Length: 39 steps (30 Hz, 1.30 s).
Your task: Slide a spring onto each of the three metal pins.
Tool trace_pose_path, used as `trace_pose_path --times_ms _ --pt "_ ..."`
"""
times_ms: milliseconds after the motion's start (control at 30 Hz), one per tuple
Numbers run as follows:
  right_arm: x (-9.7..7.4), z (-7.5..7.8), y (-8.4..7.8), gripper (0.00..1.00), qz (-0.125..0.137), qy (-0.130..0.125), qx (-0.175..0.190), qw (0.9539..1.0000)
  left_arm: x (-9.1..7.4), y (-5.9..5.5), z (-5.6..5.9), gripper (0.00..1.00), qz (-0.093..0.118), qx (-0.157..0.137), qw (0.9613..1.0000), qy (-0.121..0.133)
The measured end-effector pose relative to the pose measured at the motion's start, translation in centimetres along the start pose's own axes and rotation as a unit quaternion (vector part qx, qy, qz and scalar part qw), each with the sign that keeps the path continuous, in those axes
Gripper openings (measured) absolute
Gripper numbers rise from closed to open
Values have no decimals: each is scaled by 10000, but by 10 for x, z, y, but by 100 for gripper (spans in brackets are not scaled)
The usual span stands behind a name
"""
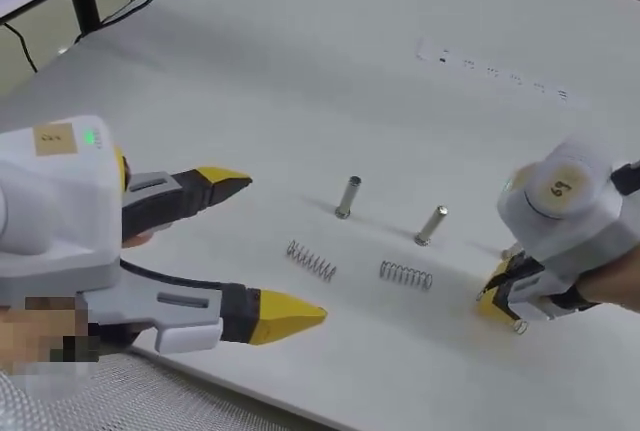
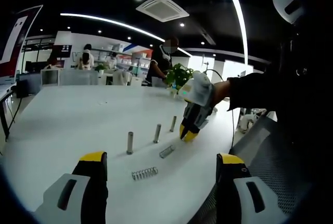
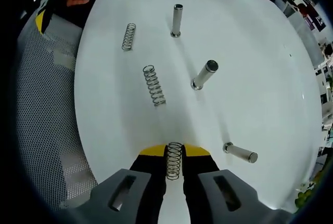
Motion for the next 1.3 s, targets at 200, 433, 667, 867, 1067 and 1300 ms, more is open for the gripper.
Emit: trace_pose_path --times_ms 200,433,667,867,1067,1300 --pt "-7 2 3 9 200 -112 44 9997 0 0 0 83 -11 14 10000 6" --pt "-13 1 4 9 381 -206 86 9990 0 0 1 83 -20 32 10000 7" --pt "-19 0 5 9 529 -313 140 9980 0 0 1 83 -34 53 10000 8" --pt "-24 1 4 9 689 -373 230 9967 0 0 1 83 -50 76 10000 9" --pt "-30 2 4 9 984 -430 393 9934 0 0 1 83 -63 82 9999 10" --pt "-35 2 0 9 1299 -560 535 9885 0 -1 0 83 -104 98 9999 13"
Point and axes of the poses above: the centre of the closed fingertips' face, and the gripper's own axes: x roughly forward along the fingers, z roughly to its right, y roughly out of its top, the point moved 9 cm from there along -x, roughly backward along the fingers, and after that the axes turned 6 degrees about y, right-handed, at the moved point
